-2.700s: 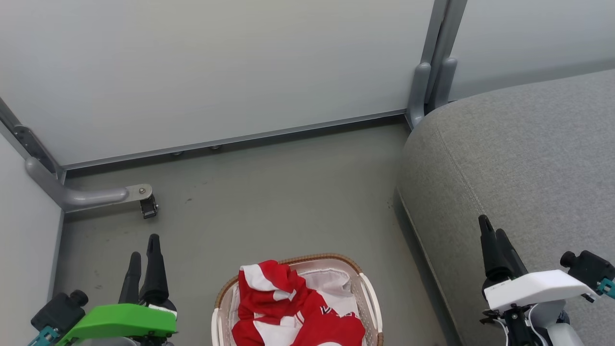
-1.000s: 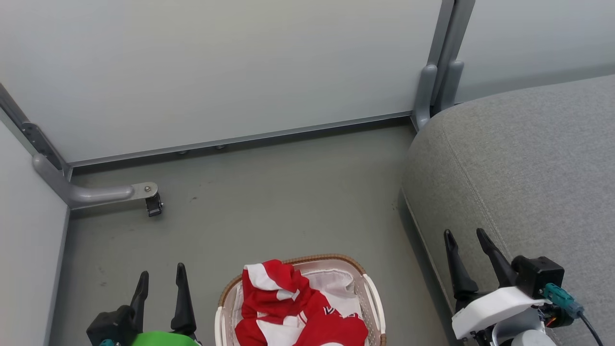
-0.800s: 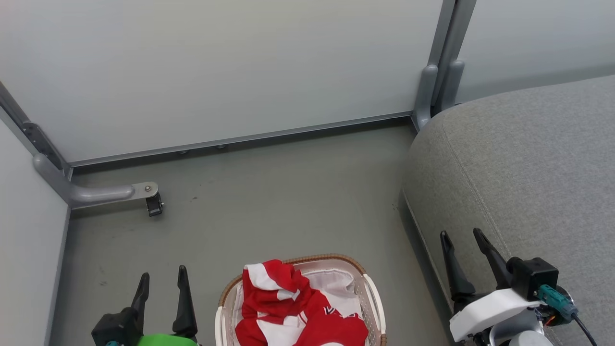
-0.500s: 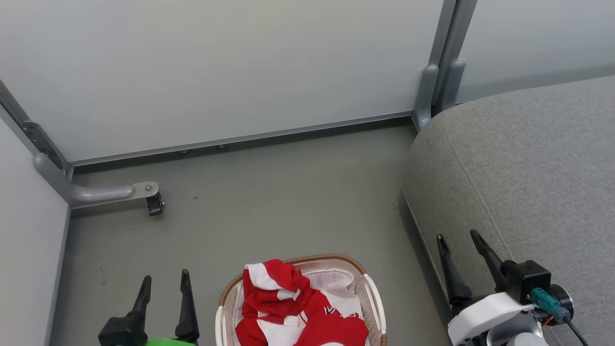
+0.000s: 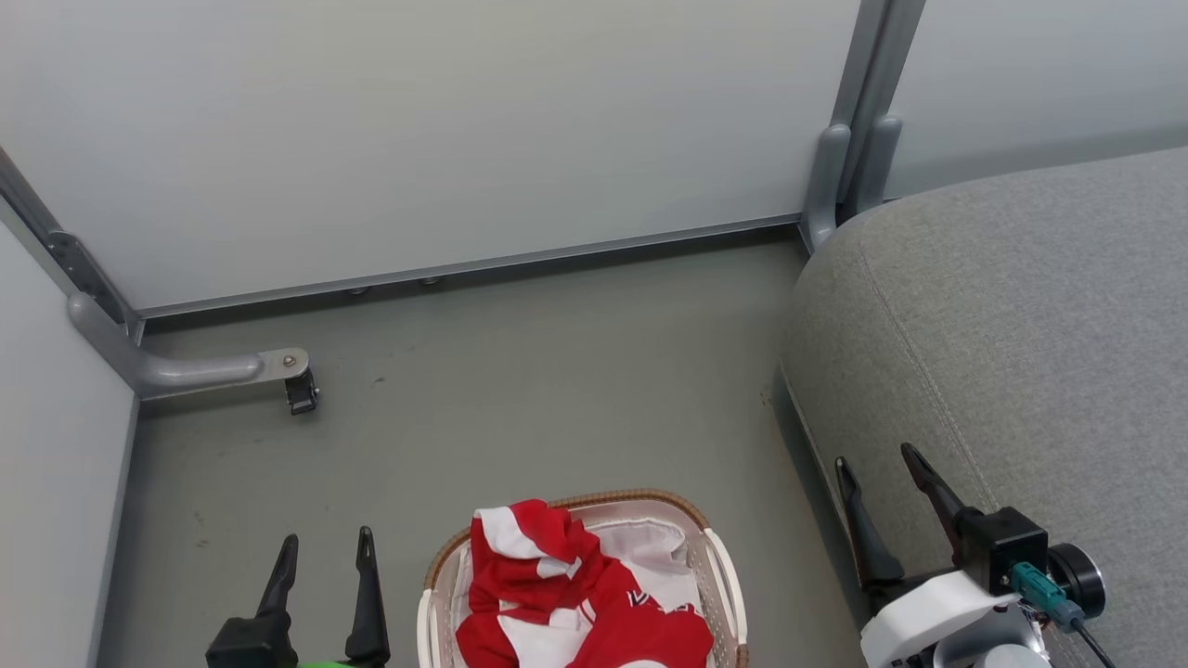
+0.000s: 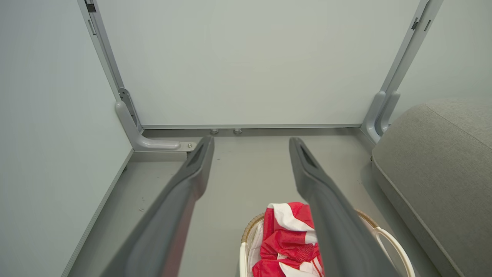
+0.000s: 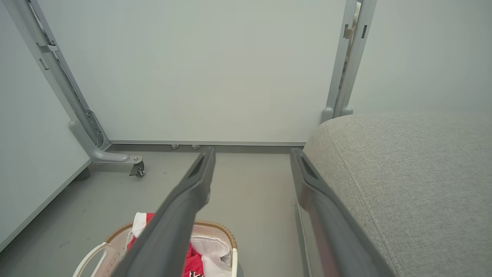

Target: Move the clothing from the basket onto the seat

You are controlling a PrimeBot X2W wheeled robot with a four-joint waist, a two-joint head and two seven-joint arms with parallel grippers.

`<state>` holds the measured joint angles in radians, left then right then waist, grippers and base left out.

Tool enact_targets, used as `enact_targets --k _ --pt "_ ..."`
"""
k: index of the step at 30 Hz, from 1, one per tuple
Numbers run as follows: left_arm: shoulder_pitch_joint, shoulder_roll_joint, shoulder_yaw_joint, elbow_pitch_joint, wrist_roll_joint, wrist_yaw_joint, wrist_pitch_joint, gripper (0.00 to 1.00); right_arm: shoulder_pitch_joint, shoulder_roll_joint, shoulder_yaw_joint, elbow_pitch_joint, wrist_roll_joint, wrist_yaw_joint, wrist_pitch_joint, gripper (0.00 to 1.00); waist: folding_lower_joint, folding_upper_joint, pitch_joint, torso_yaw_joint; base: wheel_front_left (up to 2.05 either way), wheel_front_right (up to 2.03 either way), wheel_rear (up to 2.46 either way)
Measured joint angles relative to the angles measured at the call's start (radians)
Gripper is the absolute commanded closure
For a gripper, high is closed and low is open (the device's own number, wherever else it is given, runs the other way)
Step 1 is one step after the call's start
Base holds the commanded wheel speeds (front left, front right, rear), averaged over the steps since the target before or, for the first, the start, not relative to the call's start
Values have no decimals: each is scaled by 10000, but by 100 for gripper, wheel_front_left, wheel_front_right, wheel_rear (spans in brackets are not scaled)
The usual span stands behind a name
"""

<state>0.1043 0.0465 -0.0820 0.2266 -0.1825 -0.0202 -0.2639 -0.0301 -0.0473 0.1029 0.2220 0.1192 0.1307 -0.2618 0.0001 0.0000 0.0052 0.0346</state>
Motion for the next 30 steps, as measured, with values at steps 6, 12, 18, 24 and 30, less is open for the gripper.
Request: enact_targets --k 6,12,18,24,30 --pt "30 2 4 19 -12 0 0 0 1 0 8 -2 -8 0 0 0 0 0 11 -8 0 0 0" --pt "31 2 -8 29 -15 0 0 0 1 0 -4 -4 -10 0 0 0 0 0 43 -9 0 0 0" --pt "32 2 -38 19 -31 2 0 0 0 0 -19 -46 -12 0 -2 0 0 0 128 -4 0 0 0" --pt "-137 4 -282 40 288 -75 0 0 -90 0 -102 -174 -58 0 -2 0 0 0 420 -7 0 0 0" --pt "-915 4 -823 330 899 -253 0 0 -498 0 -203 -268 -167 2 -2 0 0 0 1024 -26 0 0 0"
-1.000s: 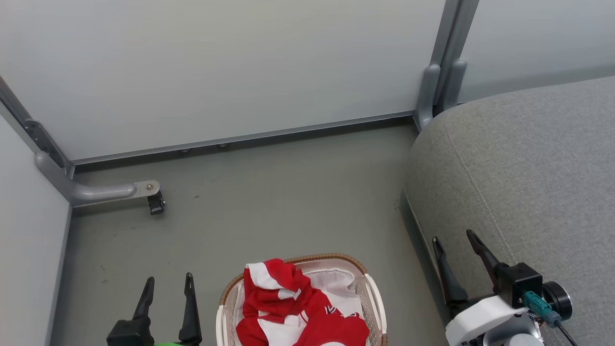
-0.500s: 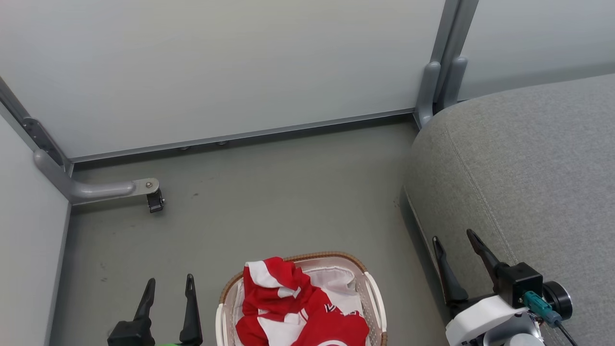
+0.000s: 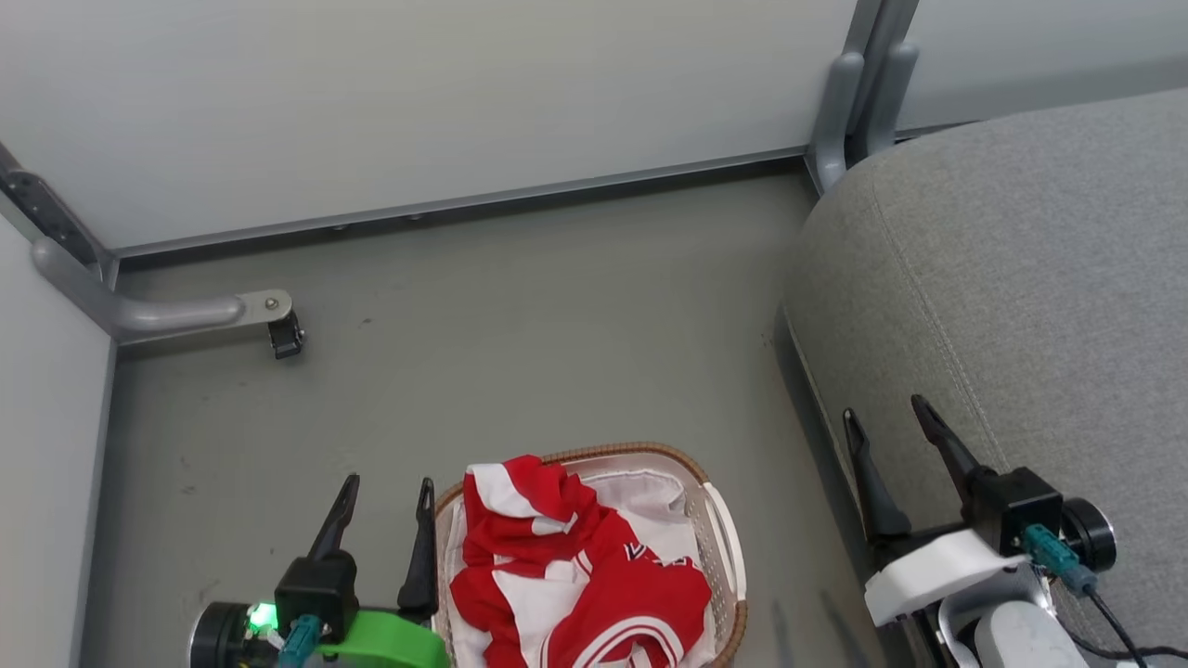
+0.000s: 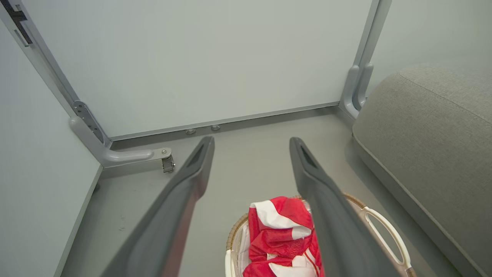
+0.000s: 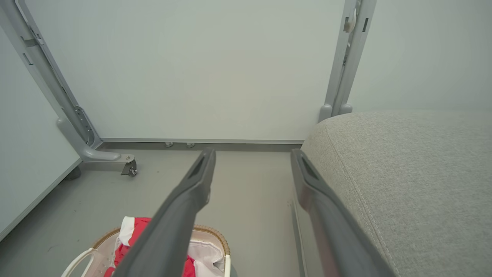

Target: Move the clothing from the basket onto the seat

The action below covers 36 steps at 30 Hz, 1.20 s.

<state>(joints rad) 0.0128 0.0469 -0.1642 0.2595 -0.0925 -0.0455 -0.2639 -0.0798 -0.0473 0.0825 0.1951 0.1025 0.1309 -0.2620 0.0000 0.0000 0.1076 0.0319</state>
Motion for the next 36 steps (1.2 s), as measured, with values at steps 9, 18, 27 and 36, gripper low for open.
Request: enact_targets --k 9,18,27,36 --pt "-2158 8 -907 1421 414 -318 -2 0 -1169 -10 -121 -349 -234 4 -13 0 1 0 1589 -161 0 0 0" --pt "-4100 2 -2130 3530 420 -568 -2 0 -2111 -10 -130 -667 -362 4 -13 0 2 0 3499 -402 0 0 0" --pt "-5638 -2 -2859 5586 587 -633 0 0 -2833 -12 -209 -970 -226 4 -13 0 2 0 5222 -703 0 0 0" --pt "-6745 23 -2617 6840 493 -155 -2 0 -3271 -13 -307 -1143 -48 4 -13 0 1 0 6608 -1013 0 0 0"
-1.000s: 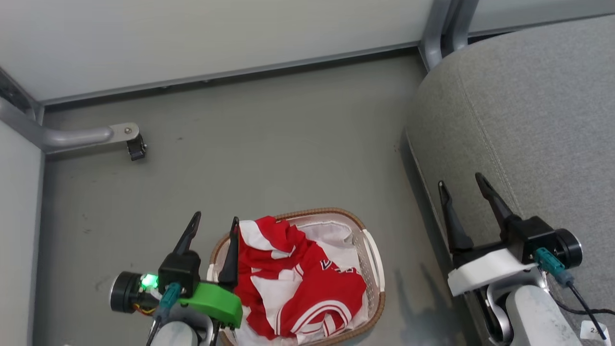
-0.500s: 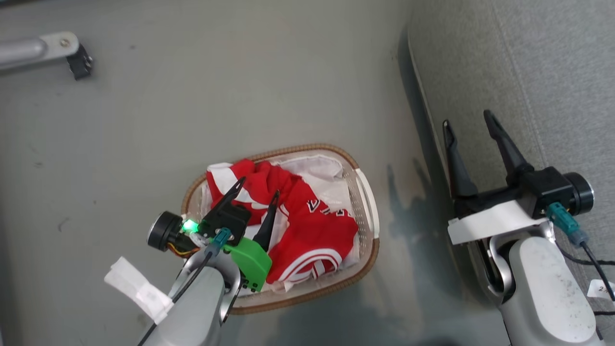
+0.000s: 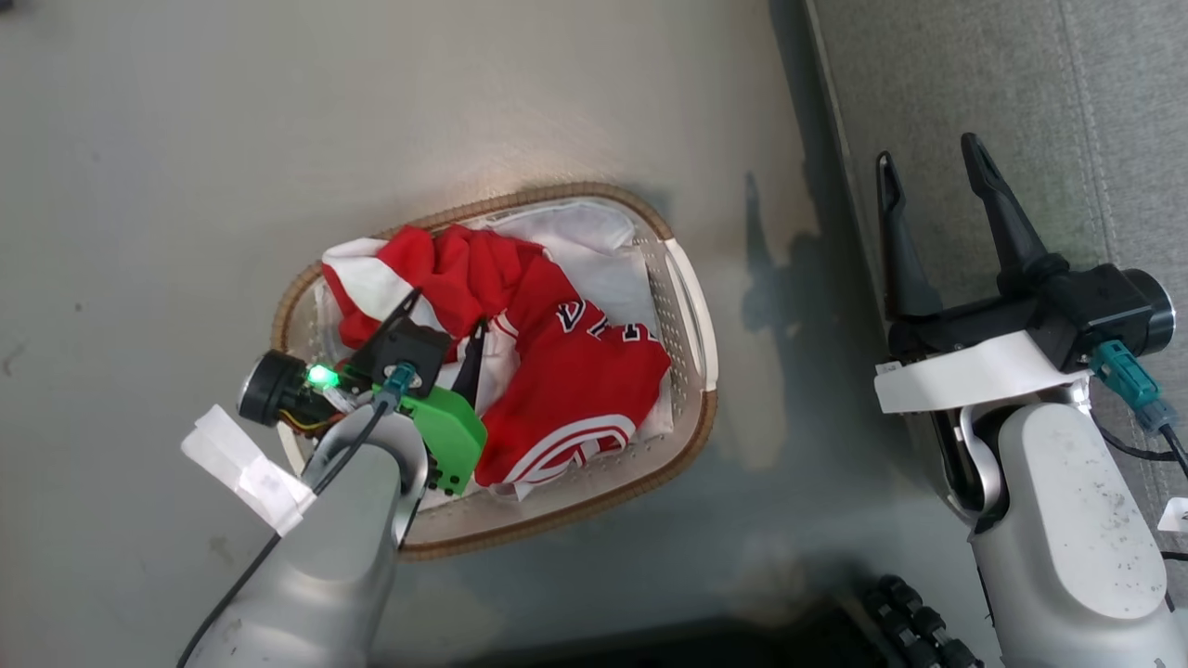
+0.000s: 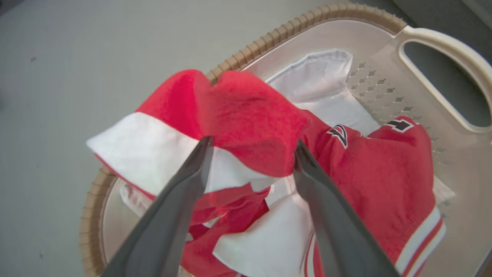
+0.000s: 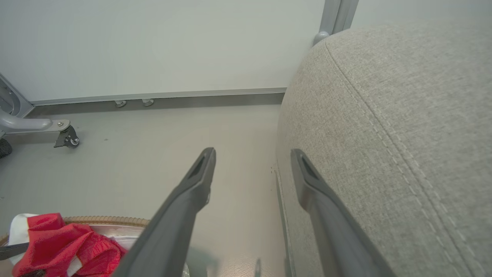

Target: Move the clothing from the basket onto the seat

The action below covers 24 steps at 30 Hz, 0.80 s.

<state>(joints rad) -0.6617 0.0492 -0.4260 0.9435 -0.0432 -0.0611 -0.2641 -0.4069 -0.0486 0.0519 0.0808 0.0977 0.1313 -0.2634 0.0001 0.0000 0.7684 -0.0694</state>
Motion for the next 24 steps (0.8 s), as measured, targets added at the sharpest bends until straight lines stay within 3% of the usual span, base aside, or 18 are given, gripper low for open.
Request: enact_targets --k 5,6,7,8,11,12,24 --pt "-220 25 138 196 -86 221 2 0 -88 0 -33 -21 75 0 0 0 0 0 492 -148 0 0 0" --pt "-268 29 148 236 -88 222 0 6 -116 0 -33 -19 77 0 0 0 0 0 560 -177 0 0 0" --pt "-314 31 167 268 -100 242 0 22 -138 2 -31 -17 90 0 0 0 0 0 612 -208 0 0 0" --pt "-341 31 182 290 -127 257 2 51 -142 2 -29 -13 90 0 0 0 0 0 641 -235 0 0 0" --pt "-410 31 232 297 -176 259 0 92 -142 0 -21 6 90 0 0 0 0 0 661 -283 0 0 0" --pt "-417 31 244 276 -201 257 0 100 -142 2 -21 17 90 0 0 0 0 0 644 -280 0 0 0" --pt "315 29 345 -1104 -372 167 2 100 93 4 -52 244 -100 0 0 0 -1 0 38 -66 0 0 0"
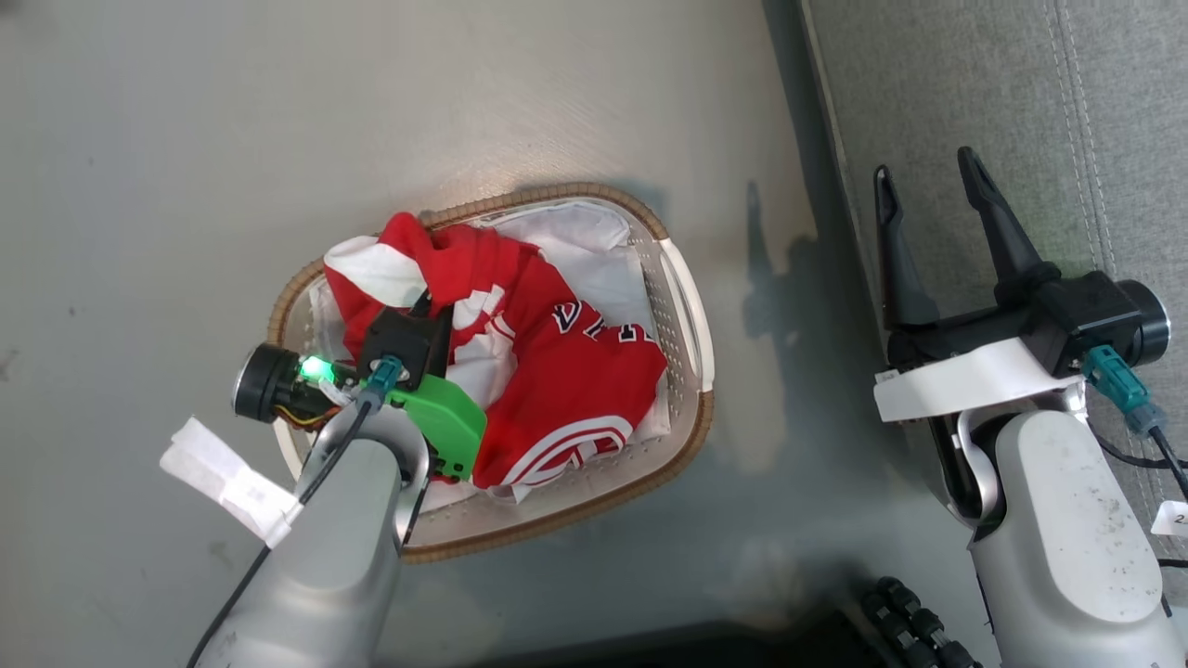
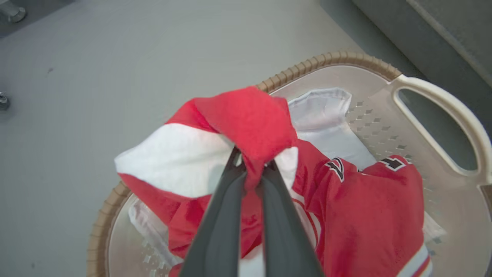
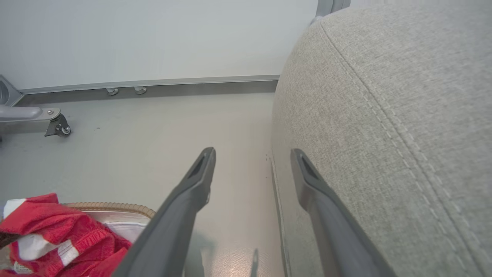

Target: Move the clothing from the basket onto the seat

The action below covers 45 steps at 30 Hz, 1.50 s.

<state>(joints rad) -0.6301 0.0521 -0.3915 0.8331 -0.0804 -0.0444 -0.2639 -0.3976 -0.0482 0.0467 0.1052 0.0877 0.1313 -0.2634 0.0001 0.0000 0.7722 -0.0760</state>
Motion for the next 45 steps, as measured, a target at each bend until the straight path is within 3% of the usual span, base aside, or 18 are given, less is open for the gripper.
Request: enact_targets --k 18,27,34,45 --pt "2486 433 240 -3486 92 -311 2 100 1224 0 397 677 -82 0 0 0 -1 0 -2480 520 0 0 0" --pt "2963 1162 489 -5102 150 -566 0 100 2276 0 731 1039 73 0 0 0 -1 0 -4349 526 0 0 0" --pt "2871 1871 355 -5940 228 -717 2 100 2953 0 907 1126 102 0 0 0 -2 0 -5907 391 0 0 0" --pt "1010 2723 -134 -6364 102 -832 265 100 3257 -4 1264 1012 176 0 0 0 -2 0 -7324 223 0 0 0"
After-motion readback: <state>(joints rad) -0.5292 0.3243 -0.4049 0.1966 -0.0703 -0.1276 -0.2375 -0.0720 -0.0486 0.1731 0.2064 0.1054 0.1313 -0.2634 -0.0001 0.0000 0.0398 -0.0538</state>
